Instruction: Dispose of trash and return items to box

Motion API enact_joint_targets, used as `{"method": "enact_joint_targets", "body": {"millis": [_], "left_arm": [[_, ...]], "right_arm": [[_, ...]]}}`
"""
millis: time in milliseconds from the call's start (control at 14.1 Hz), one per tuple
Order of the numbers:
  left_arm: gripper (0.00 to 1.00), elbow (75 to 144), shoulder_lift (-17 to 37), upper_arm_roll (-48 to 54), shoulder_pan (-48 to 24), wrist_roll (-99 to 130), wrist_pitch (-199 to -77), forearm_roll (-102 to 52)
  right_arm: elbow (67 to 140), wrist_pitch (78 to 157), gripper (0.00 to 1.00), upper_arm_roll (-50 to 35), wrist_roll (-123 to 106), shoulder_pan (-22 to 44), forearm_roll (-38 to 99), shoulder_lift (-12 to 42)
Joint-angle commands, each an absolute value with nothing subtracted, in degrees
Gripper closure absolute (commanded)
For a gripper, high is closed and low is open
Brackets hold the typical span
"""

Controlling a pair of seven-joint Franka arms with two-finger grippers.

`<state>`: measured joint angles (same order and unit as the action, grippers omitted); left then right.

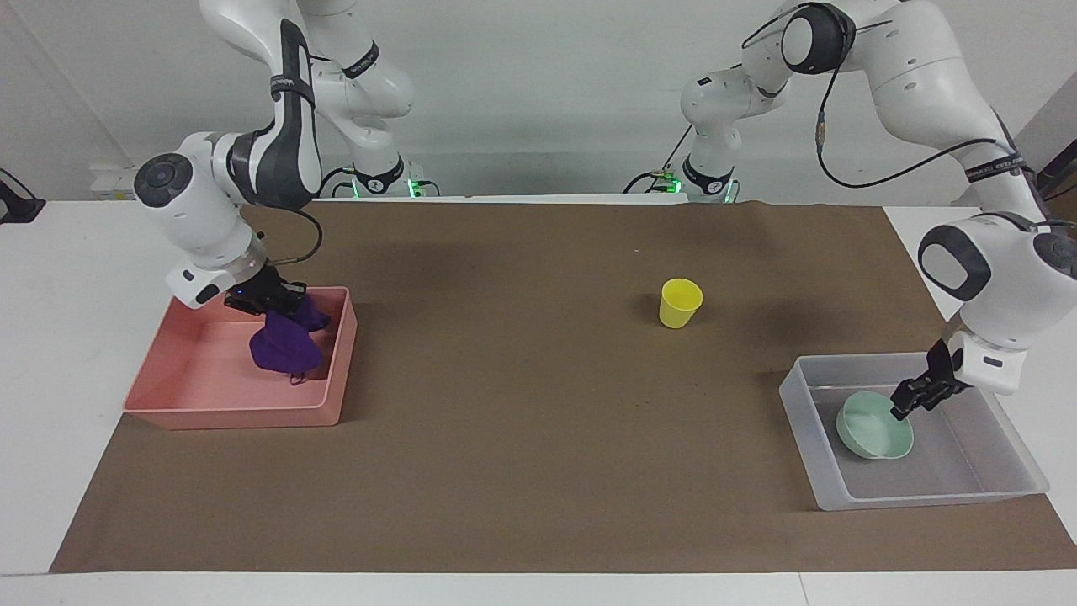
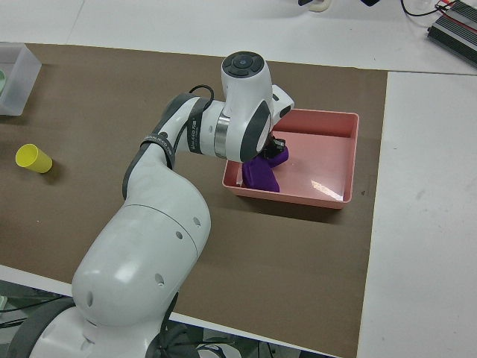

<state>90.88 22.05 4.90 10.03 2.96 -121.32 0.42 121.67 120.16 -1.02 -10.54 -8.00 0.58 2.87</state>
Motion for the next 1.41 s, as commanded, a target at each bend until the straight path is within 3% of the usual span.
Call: {"method": "enact_joint_targets", "body": {"millis": [0, 141, 283, 566, 778, 848, 919, 990, 1061, 1343], "left_arm": [[0.04, 93.2, 12.8, 4.5, 6.5, 4.7, -110.1, 1.4], [0.03, 100.7, 6.5, 4.5, 1.9, 11.5, -103.0, 1.5], [0.03, 112.8, 0.2, 4.5, -4.6, 16.1, -104.7, 1.4], [0.03, 130.1, -6.9, 4.8, -14.4, 28.1, -117.2, 1.3], [0.04, 134.6, -7.2, 4.8, -18.4, 32.7, -121.2, 1.2], [0.28, 136.3, -7.0, 4.8, -19.0, 34.5, -124.0, 1.1], [0.83, 137.8, -7.0, 4.8, -19.7, 37.2, -126.6, 1.1], [0.94, 138.2, -6.8, 4.8, -19.7, 37.5, -128.5, 1.1], [0.99, 138.3, -6.6, 4.7, -19.7, 37.4, -129.4, 1.1], [1.00, 138.3, -6.5, 4.8, -19.6, 37.4, -129.6, 1.1]], "right_arm": [[123.0, 121.7, 0.58, -1.7, -11.5, -8.6, 0.0, 2.5], [122.1, 121.4, 0.28, -1.7, -11.5, -8.4, 0.0, 2.7], [118.6, 117.7, 0.10, -1.8, -11.5, -8.0, 0.0, 2.5], [111.7, 108.6, 0.05, -2.5, -11.0, -5.8, 1.1, 1.8], [106.7, 101.9, 0.04, -2.6, -9.8, -3.8, 1.1, 1.2], [104.3, 98.8, 0.04, -2.8, -9.8, -3.8, 1.1, 1.3], [102.2, 96.0, 0.03, -2.8, -9.8, -3.7, 1.1, 1.2], [100.4, 93.5, 0.03, -2.8, -9.5, -3.7, 1.0, 1.1], [98.6, 90.9, 0.03, -2.8, -9.5, -3.4, 1.0, 0.8], [95.6, 83.2, 0.01, -2.8, -9.5, -3.5, 0.8, -1.7]]}}
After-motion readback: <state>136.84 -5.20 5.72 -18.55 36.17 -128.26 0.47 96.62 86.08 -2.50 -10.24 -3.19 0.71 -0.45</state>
